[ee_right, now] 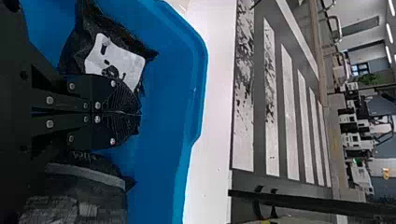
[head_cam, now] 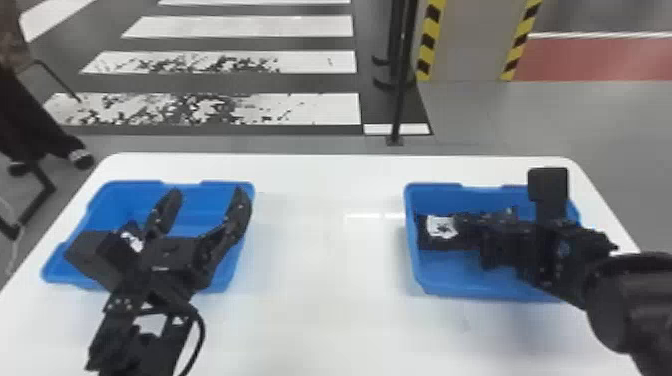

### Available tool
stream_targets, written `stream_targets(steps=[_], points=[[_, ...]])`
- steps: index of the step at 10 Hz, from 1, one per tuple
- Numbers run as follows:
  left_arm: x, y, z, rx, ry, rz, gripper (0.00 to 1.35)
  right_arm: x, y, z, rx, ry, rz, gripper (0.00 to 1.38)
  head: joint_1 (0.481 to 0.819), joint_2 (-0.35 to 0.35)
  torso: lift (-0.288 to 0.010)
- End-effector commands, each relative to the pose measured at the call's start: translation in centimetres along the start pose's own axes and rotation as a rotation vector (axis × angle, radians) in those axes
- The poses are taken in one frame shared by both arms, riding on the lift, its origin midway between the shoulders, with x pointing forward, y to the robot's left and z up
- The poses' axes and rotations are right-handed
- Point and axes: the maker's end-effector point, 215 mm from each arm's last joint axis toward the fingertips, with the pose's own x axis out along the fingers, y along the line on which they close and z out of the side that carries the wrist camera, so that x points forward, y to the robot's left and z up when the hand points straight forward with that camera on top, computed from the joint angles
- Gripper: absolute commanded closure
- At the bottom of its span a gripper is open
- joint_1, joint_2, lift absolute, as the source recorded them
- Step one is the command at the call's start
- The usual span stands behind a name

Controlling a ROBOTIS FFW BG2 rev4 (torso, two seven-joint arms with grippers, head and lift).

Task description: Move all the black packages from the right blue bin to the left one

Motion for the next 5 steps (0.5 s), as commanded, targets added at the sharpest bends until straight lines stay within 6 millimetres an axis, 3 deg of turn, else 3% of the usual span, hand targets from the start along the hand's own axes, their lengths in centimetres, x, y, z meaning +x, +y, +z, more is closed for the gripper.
stream_targets(steps=[1,3,5], points=[[0.0,-0.5,0.8,-0.044,-0.032,-0.006,0.14,-2.6,-1.1,1.4,0.008,-0.058,-0.026,1.25,0.695,0.011,-0.168],[-0.1,-1.0,1.9,-0.097,-0.07,-0.014,0.14,-6.8,-1.3,4.3,0.012,-0.151,-0.036,1.25,0.695,-0.02,-0.168],[-0.1,-1.8,2.1,-0.164,-0.084,-0.025,0.14,-8.1,-0.3,6.8,0.07,-0.226,0.035,1.25,0.695,-0.034,-0.168]])
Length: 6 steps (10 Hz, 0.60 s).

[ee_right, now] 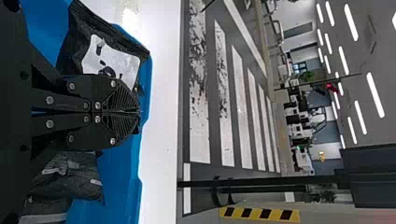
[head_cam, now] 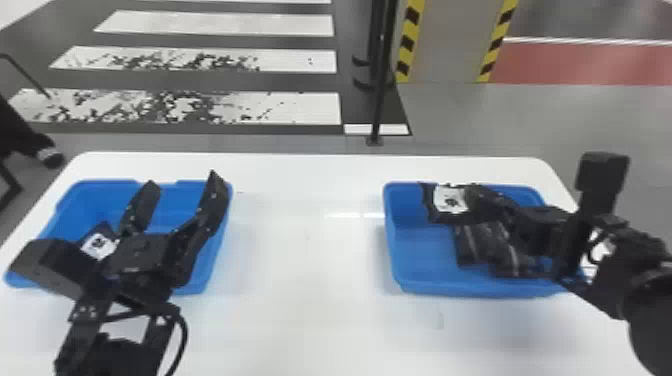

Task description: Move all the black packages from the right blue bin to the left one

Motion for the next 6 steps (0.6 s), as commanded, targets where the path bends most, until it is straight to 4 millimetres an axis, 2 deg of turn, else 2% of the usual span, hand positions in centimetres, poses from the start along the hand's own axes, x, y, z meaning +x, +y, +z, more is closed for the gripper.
stream_targets(steps=[1,2,3,5,6], points=[[0.2,-1.7,0.0,-0.109,-0.013,-0.024,0.14,-0.1,1.8,1.9,0.049,-0.055,0.071,1.25,0.695,-0.036,-0.168],[0.2,-4.0,-0.9,-0.259,0.002,-0.052,0.14,0.5,3.8,2.9,0.046,-0.079,0.144,1.25,0.695,-0.035,-0.168],[0.3,-5.8,-1.7,-0.341,0.024,-0.079,0.14,1.2,6.8,3.6,0.053,-0.092,0.226,1.25,0.695,-0.036,-0.168],[0.3,-9.2,-3.0,-0.411,0.071,-0.141,0.15,2.0,12.1,3.8,0.111,-0.105,0.37,1.25,0.695,-0.029,-0.168],[0.4,-10.5,-3.2,-0.41,0.081,-0.169,0.15,2.3,14.0,3.9,0.111,-0.11,0.411,1.25,0.695,-0.017,-0.168]])
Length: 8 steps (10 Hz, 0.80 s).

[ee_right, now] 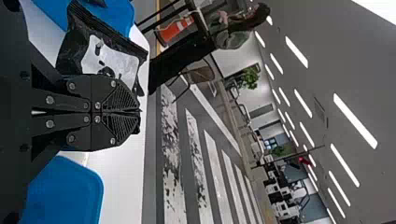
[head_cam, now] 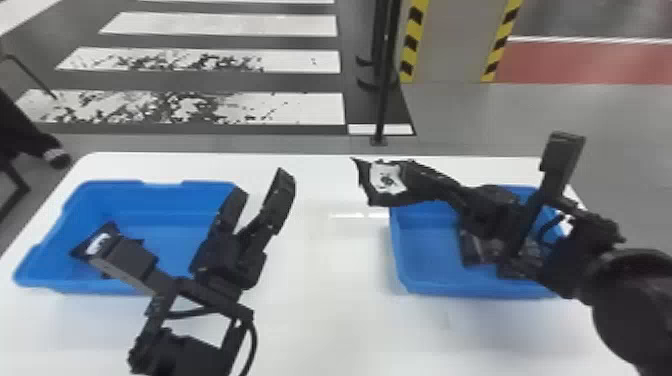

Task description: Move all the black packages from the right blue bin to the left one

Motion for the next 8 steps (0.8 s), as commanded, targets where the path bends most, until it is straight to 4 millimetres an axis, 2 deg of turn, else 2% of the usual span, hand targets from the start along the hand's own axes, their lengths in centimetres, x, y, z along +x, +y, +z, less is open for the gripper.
stream_targets(steps=[1,5,8], points=[[0.4,-1.4,-1.4,-0.006,0.037,-0.029,0.15,1.6,2.1,-0.4,0.014,0.0,0.057,1.25,0.695,-0.01,-0.168],[0.5,-2.7,-3.0,-0.015,0.078,-0.058,0.15,4.2,6.8,-1.0,0.033,0.007,0.171,1.25,0.695,0.021,-0.168],[0.6,-3.4,-3.5,-0.02,0.09,-0.072,0.15,4.9,8.6,-1.4,0.044,0.011,0.211,1.25,0.695,0.034,-0.168]])
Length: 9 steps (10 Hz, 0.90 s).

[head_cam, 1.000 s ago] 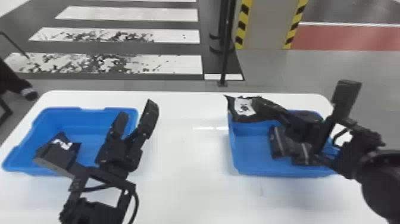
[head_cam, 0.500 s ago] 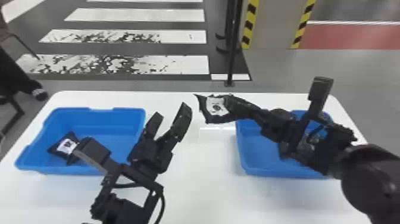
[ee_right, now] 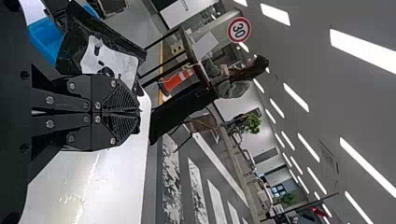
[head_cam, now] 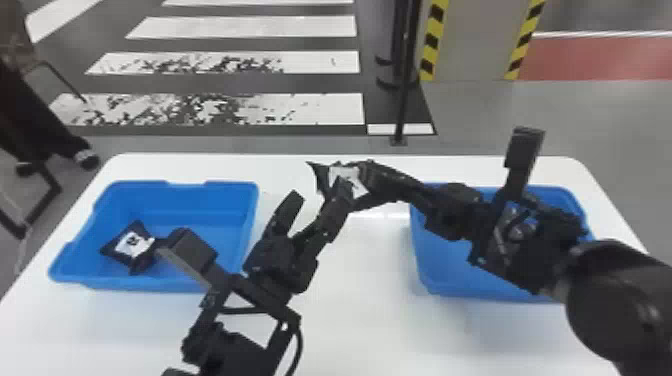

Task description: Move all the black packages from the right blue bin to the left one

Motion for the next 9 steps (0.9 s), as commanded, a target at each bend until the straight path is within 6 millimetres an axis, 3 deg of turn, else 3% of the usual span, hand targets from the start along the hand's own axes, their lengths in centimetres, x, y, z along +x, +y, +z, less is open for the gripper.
stream_targets(steps=[1,3,5,7,9], points=[[0.1,0.0,0.2,0.007,-0.006,-0.002,0.15,0.4,0.8,-0.3,0.009,0.005,0.019,1.25,0.695,0.039,-0.168],[0.1,0.1,0.4,0.006,-0.009,0.001,0.21,0.7,1.6,-0.6,0.016,0.006,0.039,1.25,0.695,0.051,-0.168],[0.0,0.1,-0.3,-0.006,0.013,-0.003,0.83,0.7,1.8,0.0,0.012,-0.011,0.046,1.25,0.695,0.061,-0.168],[0.0,-0.4,-1.4,-0.045,0.049,-0.022,1.23,0.9,1.8,0.3,0.015,-0.021,0.051,1.25,0.695,0.055,-0.168],[0.1,-0.3,-1.1,-0.022,0.042,-0.022,1.21,0.9,2.1,0.3,0.014,-0.026,0.058,1.25,0.695,0.045,-0.168]])
